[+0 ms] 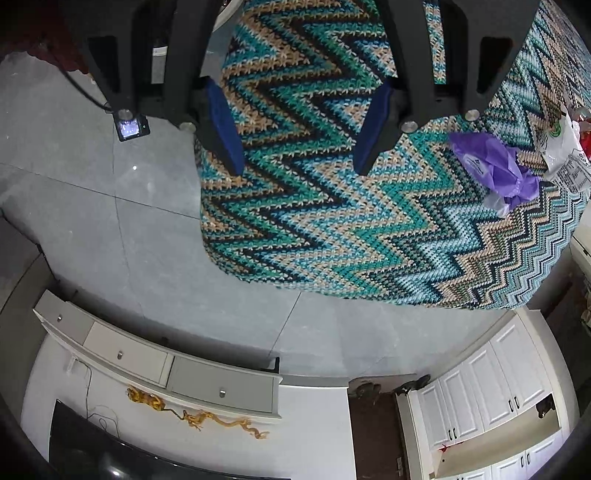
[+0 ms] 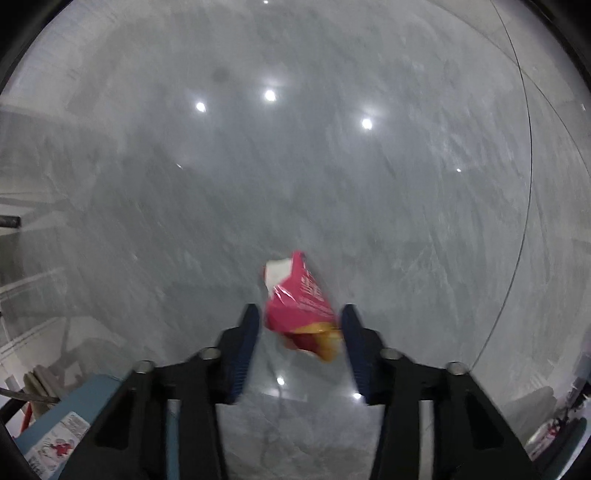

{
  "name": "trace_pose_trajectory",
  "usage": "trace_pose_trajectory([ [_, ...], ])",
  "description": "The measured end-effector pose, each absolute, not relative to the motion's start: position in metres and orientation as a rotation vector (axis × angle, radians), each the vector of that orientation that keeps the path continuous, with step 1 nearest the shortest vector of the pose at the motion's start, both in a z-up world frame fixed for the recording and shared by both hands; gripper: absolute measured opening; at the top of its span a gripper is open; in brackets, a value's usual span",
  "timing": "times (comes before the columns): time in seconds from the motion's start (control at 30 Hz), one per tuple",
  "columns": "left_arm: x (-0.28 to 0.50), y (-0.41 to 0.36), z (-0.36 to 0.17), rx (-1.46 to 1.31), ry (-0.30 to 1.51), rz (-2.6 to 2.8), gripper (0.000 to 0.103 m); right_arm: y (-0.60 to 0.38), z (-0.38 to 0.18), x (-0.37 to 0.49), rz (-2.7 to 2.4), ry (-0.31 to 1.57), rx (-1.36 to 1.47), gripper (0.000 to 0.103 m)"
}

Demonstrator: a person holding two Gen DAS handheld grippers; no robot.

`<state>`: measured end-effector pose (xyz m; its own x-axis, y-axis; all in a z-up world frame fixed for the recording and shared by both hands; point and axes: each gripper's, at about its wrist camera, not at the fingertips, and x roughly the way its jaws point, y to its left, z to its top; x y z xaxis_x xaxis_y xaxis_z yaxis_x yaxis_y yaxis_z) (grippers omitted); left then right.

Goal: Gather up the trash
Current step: 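Grasp the pink wrapper on the floor with the right tool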

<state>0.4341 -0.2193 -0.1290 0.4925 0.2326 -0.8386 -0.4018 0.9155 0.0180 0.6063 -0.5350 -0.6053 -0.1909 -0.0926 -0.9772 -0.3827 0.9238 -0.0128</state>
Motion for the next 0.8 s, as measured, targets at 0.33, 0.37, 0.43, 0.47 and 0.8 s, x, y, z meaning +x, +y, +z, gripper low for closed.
trace_pose_trajectory([
  [0.33, 0.428, -0.217, -0.118, -0.213, 0.991, 0.376, 0.059, -0.567, -0.501, 0.595, 0.283, 1.675, -0.257, 0.029],
  [0.37, 0.428, -0.216, -0.115, -0.219, 0.993, 0.374, 0.059, -0.577, -0.478, 0.592, 0.268, 1.656, -0.218, 0.028],
  [0.43, 0.425, -0.214, -0.106, -0.233, 0.995, 0.368, 0.059, -0.589, -0.43, 0.584, 0.257, 1.603, -0.154, 0.028],
  [0.47, 0.423, -0.212, -0.102, -0.235, 0.992, 0.366, 0.059, -0.592, -0.408, 0.582, 0.259, 1.579, -0.128, 0.028],
  [0.8, 0.378, -0.159, -0.04, -0.203, 0.96, 0.376, 0.059, -0.482, -0.148, 0.484, 0.606, 1.271, 0.171, 0.027],
])
